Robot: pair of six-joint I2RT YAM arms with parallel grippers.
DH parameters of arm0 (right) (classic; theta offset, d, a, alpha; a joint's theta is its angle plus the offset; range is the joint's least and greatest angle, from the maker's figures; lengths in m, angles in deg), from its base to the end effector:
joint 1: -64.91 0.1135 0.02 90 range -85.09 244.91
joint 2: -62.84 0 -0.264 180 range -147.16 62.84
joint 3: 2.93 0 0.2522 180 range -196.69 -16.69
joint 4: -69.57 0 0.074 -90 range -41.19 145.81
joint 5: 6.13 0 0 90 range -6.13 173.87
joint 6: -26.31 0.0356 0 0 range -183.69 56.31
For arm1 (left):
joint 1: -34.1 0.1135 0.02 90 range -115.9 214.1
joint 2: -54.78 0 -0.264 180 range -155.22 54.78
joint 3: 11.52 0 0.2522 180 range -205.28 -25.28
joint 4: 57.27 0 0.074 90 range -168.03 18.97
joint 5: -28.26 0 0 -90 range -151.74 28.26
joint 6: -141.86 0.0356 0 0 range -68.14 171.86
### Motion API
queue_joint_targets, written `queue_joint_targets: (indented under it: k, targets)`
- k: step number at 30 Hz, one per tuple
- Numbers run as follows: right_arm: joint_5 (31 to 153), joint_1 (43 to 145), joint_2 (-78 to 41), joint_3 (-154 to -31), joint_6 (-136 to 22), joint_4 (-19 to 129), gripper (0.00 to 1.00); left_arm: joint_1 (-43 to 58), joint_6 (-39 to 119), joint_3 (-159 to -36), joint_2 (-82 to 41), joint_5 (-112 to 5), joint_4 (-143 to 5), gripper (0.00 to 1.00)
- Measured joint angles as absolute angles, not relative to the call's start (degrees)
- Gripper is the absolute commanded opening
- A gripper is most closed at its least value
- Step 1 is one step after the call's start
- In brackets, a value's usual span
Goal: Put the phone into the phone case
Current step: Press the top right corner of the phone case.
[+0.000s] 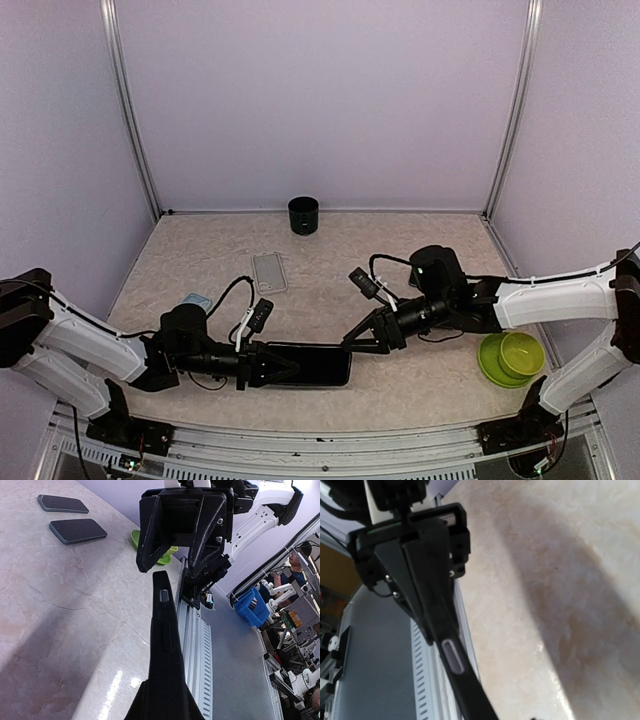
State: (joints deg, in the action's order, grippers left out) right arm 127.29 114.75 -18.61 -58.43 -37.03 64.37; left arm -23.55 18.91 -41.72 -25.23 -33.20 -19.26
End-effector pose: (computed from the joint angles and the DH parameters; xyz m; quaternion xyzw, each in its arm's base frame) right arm 0.1703 0.2397 0.2126 -0.3406 0.7562 0.5356 0.1590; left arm 0.1141 -0.2119 0.1593 0.3127 0.7014 -0.5690 0.2940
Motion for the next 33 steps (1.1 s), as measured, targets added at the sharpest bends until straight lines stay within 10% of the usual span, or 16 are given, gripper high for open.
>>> queue_joint_targets:
  k: [7,18,28,33]
  targets:
    - [128.4,114.8,-19.9,-58.4,-37.1,65.0,0.29,-23.5,18.9,-41.7,-26.1,-33.0,-19.1,0.0]
    - [126.7,115.0,-20.4,-58.4,-37.4,64.9,0.41,-23.6,18.9,-41.7,-26.2,-32.4,-18.8,0.0]
    - [127.4,115.7,-21.7,-58.4,-38.4,64.9,0.0,-23.6,19.0,-41.7,-26.2,-31.7,-20.2,0.0]
    - [128.9,115.7,-21.7,-58.4,-40.0,64.5,0.0,-23.5,19.3,-41.7,-26.2,-30.9,-21.1,0.0]
